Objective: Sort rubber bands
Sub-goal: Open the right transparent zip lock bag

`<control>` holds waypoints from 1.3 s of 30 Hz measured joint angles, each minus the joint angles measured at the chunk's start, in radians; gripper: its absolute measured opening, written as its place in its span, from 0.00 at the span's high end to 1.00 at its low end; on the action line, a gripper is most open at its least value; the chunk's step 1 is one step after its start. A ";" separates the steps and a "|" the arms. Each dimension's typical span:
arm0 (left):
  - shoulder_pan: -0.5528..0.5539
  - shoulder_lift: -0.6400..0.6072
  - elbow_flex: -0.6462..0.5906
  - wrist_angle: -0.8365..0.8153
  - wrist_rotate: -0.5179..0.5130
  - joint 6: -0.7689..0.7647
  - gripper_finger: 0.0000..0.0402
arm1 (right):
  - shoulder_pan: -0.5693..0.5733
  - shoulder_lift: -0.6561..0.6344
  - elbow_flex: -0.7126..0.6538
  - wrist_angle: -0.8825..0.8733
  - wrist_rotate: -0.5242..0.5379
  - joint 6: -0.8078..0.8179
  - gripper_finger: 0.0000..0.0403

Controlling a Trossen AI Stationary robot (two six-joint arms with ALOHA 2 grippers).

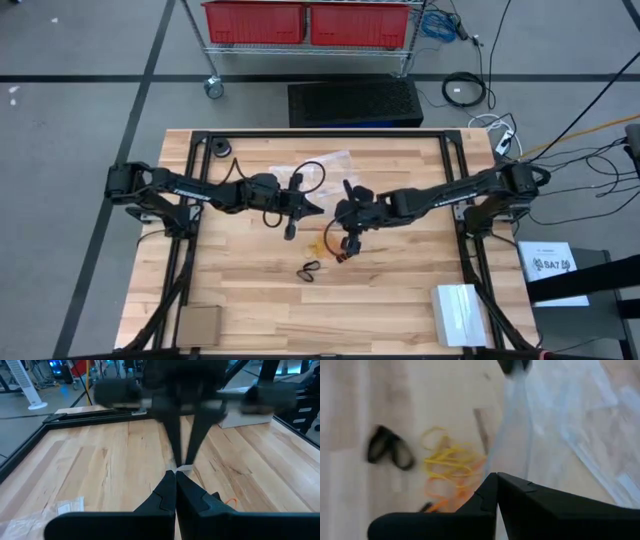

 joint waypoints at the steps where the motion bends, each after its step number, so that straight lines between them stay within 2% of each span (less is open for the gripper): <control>1: 0.000 0.000 0.000 0.000 0.000 -0.003 1.00 | -0.001 0.009 -0.001 -0.003 0.026 0.005 1.00; 5: 0.000 0.000 0.000 0.002 0.000 -0.024 1.00 | -0.010 0.009 -0.001 -0.006 0.109 0.019 1.00; 8: -0.002 0.000 0.000 0.002 0.000 -0.024 1.00 | -0.014 -0.010 -0.001 0.007 0.131 0.011 1.00; 10: -0.002 0.000 0.000 0.003 0.000 -0.024 1.00 | -0.014 -0.020 0.000 0.046 0.114 -0.028 1.00; 14: -0.002 0.000 0.000 0.007 0.000 -0.025 1.00 | -0.011 -0.005 0.000 0.130 -0.005 -0.092 1.00; 16: -0.004 0.000 0.000 0.011 0.000 -0.026 1.00 | -0.010 0.016 0.002 0.141 -0.015 -0.095 1.00; 21: -0.019 0.000 0.000 0.014 -0.005 -0.026 1.00 | -0.012 0.054 0.001 0.043 0.046 -0.066 1.00; 27: -0.029 0.000 0.011 0.023 -0.007 -0.026 1.00 | -0.012 -0.010 0.001 0.004 0.127 -0.053 1.00; 29: -0.033 0.000 0.015 0.022 -0.007 -0.026 1.00 | -0.012 -0.025 0.001 0.059 0.093 -0.065 1.00; 32: -0.039 0.000 0.018 0.022 -0.007 -0.026 1.00 | -0.022 -0.015 0.001 0.152 -0.032 -0.070 1.00; 35: -0.043 0.000 0.018 0.019 -0.007 -0.026 1.00 | -0.024 0.024 0.001 0.174 -0.056 -0.074 0.96; 39: -0.052 0.000 0.018 0.027 -0.033 -0.026 1.00 | -0.027 0.055 0.000 0.174 -0.028 -0.052 0.83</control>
